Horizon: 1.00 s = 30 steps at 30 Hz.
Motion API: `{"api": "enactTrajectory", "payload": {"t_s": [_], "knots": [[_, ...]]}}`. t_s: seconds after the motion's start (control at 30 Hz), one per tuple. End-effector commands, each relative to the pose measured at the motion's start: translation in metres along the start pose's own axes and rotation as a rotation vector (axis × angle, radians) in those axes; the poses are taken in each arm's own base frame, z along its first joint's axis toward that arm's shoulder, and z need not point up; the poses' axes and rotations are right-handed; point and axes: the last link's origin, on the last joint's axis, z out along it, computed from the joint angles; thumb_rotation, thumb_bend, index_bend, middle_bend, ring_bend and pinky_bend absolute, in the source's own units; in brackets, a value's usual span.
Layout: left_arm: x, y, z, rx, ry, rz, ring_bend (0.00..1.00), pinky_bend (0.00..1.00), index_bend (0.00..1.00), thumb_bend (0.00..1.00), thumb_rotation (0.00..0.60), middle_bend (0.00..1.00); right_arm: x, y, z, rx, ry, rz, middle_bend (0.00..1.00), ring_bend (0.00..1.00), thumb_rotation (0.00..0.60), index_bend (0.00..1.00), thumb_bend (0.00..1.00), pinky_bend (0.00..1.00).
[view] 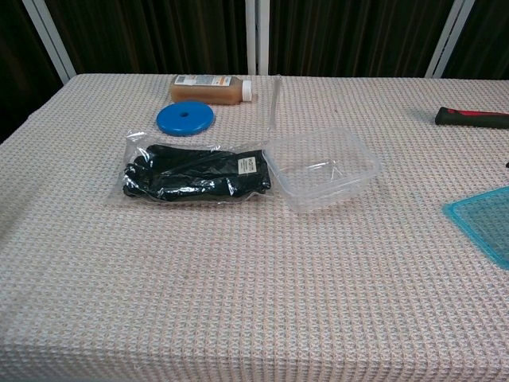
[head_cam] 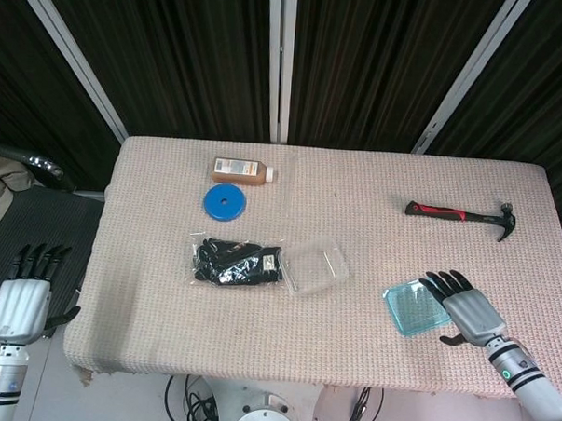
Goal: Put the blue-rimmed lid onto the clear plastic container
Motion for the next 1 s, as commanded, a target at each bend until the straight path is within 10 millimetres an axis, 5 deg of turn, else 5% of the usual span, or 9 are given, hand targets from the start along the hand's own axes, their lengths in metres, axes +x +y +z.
{"api": "enactTrajectory", "payload": {"t_s": [0.03, 0.63, 1.0], "knots": [[0.001, -0.001, -0.001, 0.008, 0.001, 0.000, 0.05, 0.00, 0.14, 0.03, 0.600, 0.12, -0.004, 0.003, 0.009, -0.002, -0.011, -0.011, 0.04, 0.00, 0.600, 0.00, 0.00, 0.00], [-0.003, -0.005, -0.003, 0.022, -0.007, -0.008, 0.05, 0.00, 0.14, 0.03, 0.600, 0.12, 0.004, -0.027, 0.073, 0.068, 0.003, 0.021, 0.03, 0.00, 0.600, 0.00, 0.00, 0.00], [-0.004, -0.005, -0.002, 0.021, -0.010, -0.011, 0.05, 0.00, 0.14, 0.03, 0.600, 0.12, 0.001, -0.028, 0.077, 0.076, -0.029, 0.072, 0.06, 0.00, 0.600, 0.00, 0.00, 0.00]]}}
